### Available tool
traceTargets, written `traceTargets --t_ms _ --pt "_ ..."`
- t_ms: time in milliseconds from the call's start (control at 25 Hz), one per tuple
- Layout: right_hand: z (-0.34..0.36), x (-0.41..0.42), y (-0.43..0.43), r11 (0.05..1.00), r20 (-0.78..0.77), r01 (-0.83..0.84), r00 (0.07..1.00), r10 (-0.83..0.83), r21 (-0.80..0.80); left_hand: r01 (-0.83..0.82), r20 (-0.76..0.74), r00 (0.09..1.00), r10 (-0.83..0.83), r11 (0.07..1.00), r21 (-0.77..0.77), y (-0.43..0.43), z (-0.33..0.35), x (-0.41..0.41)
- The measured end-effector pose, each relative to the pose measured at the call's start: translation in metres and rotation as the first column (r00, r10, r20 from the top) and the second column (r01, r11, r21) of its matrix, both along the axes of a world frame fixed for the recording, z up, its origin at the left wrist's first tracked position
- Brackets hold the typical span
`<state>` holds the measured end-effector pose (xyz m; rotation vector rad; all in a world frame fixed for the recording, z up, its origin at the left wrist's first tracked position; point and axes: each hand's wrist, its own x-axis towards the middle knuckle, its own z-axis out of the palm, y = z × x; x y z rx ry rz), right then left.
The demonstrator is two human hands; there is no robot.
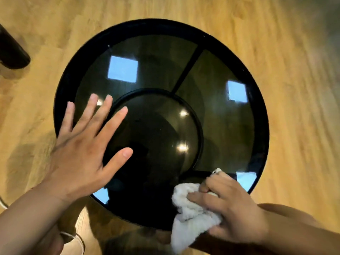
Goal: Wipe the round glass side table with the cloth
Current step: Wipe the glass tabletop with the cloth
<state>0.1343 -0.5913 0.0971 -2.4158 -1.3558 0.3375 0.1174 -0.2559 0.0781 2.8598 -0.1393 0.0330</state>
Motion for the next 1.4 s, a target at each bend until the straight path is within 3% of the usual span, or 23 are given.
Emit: traceTargets --t_ms 80,120,240,320,480,560,680,800,1000,1080,1160,1240,1320,1400 --pt "0.0 0.021 -0.006 0.983 0.072 -0.178 0.981 0.181 -0.047 0.014 0.0 1.0 -0.014 1.0 0.012 -0.001 0.0 0.0" --pt "-0.001 0.048 -0.002 0.981 0.127 -0.177 0.975 0.185 -0.076 0.013 0.0 1.0 -0.013 1.0 0.011 -0.001 -0.001 0.0" --pt "-0.003 0.148 0.018 0.991 0.268 0.119 0.958 -0.1 -0.059 0.012 0.016 1.0 -0.012 1.0 0.0 -0.002 -0.003 0.0" --pt "-0.004 0.218 0.027 0.95 0.357 0.311 0.891 -0.279 -0.033 0.01 0.037 0.999 -0.009 0.999 -0.037 0.001 -0.003 0.001" --pt "-0.003 0.322 0.037 0.837 0.481 0.543 0.753 -0.449 -0.068 -0.017 0.057 0.998 0.022 0.996 -0.093 0.0 -0.004 -0.001" --pt "-0.006 0.335 0.037 0.807 0.543 0.584 0.707 -0.454 -0.086 -0.037 0.061 0.997 0.044 0.993 -0.114 0.001 -0.005 0.003" --pt "-0.007 0.304 0.007 0.756 0.548 0.636 0.692 -0.47 -0.153 -0.056 0.055 0.997 0.063 0.992 -0.11 0.002 -0.004 0.003" --pt "0.002 0.231 -0.043 0.664 0.449 0.726 0.661 -0.601 -0.18 -0.065 0.053 0.996 0.069 0.995 -0.08 0.001 -0.003 0.0" --pt "0.001 0.054 -0.041 0.464 0.299 0.873 0.487 -0.821 -0.149 -0.07 0.073 0.994 0.083 0.984 -0.163 0.003 -0.005 0.003" --pt "0.006 -0.018 -0.002 0.469 0.275 0.87 0.493 -0.826 -0.151 -0.06 0.083 0.993 0.08 0.974 -0.22 0.003 0.0 -0.002" --pt "0.011 -0.07 0.052 0.521 0.237 0.841 0.541 -0.807 -0.148 -0.063 0.076 0.992 0.1 0.922 -0.382 -0.003 0.006 -0.012" --pt "0.006 -0.097 0.112 0.598 0.191 0.792 0.611 -0.768 -0.127 -0.141 0.001 0.983 0.181 0.767 -0.626 -0.012 0.015 -0.024" --pt "0.007 -0.102 0.168 0.671 0.144 0.732 0.681 -0.718 -0.118 -0.198 -0.032 0.964 0.264 0.631 -0.75 -0.014 0.03 -0.038" --pt "0.019 -0.084 0.199 0.697 -0.122 0.713 0.687 -0.716 -0.08 -0.221 -0.019 0.937 0.348 0.552 -0.804 -0.007 0.052 -0.047"
